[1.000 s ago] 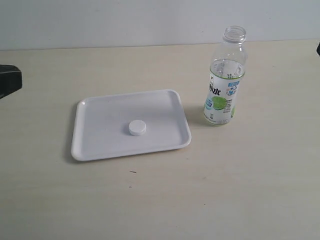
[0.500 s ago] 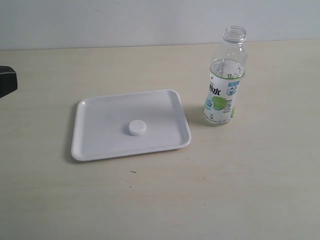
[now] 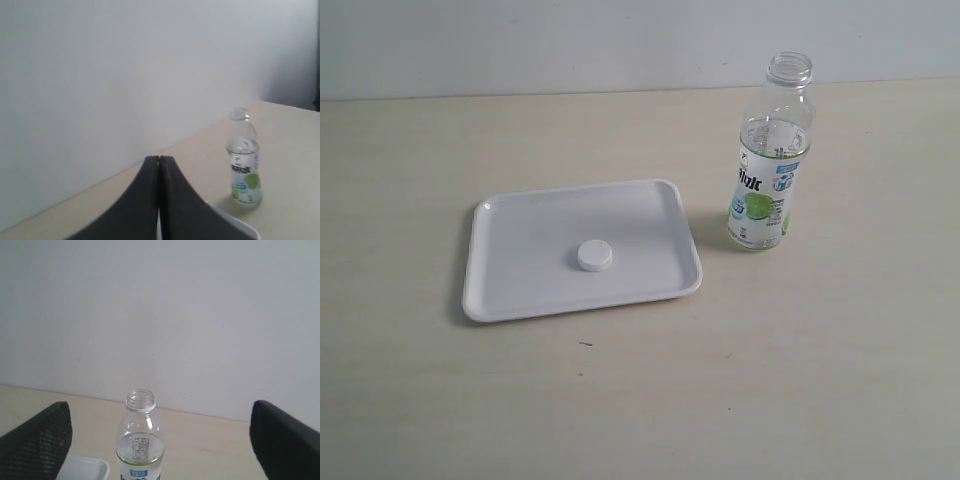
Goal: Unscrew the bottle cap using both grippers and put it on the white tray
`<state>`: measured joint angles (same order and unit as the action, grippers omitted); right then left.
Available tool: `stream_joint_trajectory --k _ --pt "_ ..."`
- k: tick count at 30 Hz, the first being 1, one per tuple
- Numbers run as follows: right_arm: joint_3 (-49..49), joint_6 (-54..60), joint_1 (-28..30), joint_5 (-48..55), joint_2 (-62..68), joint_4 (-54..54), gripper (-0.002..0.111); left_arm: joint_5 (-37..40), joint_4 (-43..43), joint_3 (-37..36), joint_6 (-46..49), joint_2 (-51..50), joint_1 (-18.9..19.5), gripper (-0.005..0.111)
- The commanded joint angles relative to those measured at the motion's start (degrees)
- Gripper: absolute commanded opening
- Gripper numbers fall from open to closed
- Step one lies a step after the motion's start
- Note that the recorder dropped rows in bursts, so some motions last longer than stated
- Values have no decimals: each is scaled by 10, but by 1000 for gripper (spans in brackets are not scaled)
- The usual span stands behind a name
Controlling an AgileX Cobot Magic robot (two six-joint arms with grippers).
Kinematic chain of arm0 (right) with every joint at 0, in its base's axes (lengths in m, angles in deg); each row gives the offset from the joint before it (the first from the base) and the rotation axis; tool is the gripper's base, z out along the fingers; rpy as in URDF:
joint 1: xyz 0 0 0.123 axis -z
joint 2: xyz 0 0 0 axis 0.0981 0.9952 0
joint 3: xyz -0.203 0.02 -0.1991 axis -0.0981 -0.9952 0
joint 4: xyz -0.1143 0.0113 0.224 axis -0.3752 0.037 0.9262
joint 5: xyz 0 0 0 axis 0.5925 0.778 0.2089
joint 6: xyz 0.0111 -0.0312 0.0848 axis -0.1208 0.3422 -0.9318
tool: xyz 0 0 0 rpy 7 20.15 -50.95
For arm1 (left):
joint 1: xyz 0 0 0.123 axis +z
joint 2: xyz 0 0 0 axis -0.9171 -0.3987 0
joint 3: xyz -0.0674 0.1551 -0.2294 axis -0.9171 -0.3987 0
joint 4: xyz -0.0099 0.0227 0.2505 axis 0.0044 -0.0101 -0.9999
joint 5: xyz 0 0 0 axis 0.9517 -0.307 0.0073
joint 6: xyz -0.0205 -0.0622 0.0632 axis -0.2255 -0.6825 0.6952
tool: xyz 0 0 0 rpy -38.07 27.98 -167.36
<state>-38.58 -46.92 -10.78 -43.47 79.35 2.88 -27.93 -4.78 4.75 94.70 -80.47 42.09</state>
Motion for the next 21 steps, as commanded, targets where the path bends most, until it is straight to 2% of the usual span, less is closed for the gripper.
stream_joint_trajectory --k 1,3,6,10,12,15,21 --pt "-2 0 1 -1 -2 4 91 -15 11 -52 -3 68 71 0" --pt "-2 0 1 -1 -2 4 91 -60 53 -116 -3 118 111 0" --pt "-2 0 1 -1 -2 4 91 -110 98 -177 -3 163 139 0" --pt "-2 0 1 -1 -2 4 91 -167 137 -259 -3 191 153 0" --pt "-2 0 1 0 -2 4 91 -171 151 -290 -4 191 153 0" --pt "-2 0 1 0 -2 4 91 -160 158 -290 4 191 153 0" --pt "-2 0 1 1 -2 4 91 -196 167 -290 -8 191 153 0"
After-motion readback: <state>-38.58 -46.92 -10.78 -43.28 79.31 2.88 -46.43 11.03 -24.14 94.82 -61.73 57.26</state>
